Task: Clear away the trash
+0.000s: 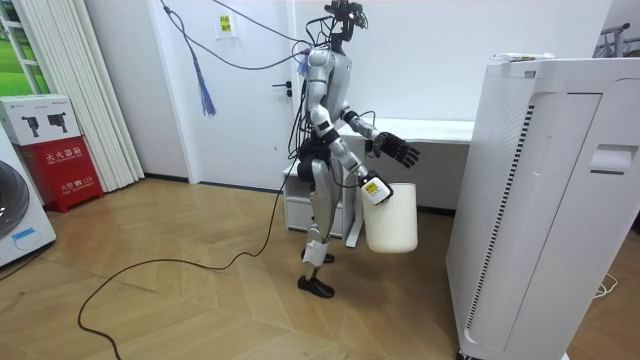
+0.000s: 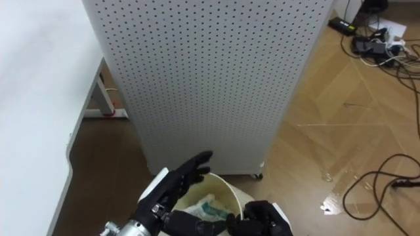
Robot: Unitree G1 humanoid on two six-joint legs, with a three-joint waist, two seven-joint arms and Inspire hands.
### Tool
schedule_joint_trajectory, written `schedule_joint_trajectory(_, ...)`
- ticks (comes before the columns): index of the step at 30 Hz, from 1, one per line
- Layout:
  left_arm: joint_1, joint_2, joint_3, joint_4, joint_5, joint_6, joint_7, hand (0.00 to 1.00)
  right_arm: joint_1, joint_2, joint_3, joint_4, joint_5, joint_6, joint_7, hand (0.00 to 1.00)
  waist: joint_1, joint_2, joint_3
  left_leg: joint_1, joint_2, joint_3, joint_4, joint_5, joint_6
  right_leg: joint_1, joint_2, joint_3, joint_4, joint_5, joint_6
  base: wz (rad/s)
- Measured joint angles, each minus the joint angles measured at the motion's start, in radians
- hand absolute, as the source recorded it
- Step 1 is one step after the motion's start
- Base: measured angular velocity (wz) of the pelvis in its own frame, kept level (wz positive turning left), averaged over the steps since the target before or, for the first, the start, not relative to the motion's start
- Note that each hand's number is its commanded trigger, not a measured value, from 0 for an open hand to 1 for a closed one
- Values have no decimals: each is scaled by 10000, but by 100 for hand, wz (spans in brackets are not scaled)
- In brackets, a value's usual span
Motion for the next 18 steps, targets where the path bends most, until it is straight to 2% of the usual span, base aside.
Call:
schedule_joint_trajectory(6,168,-37,287,-538,183,6,86,0,310,-22,75,-302,-204,0,41,100,274,-32,-11,438,-59,43,-12,-3,-1,22,241,790,177,12,-19,-42)
schedule_joint_trajectory(10,472,26,480,-1219,797,-62,462,0,1000,-87,140,-1101,-195,-8,-63,100,259,-83,-43,878,-83,-8,-119,-3,-1,159,310,1123,318,12,-19,-37)
schedule_joint_trajectory(12,650,76,618,-1529,1076,-219,681,0,1192,-131,129,-1277,-166,-18,-185,100,245,-125,-74,960,-114,-19,-164,-4,-2,175,336,1138,320,12,-20,-22)
schedule_joint_trajectory(16,823,195,993,-1905,2224,-261,1263,0,1505,-155,-76,-1311,-17,-31,-365,100,187,-171,-107,1253,-184,7,-324,-10,0,328,326,1227,332,12,-19,-9)
schedule_joint_trajectory(18,894,286,1306,-2130,2683,-259,1376,0,1563,-146,-225,-1312,-22,-31,-349,100,278,-225,-129,1376,-220,191,-353,-12,1,316,332,1310,402,18,-12,-23)
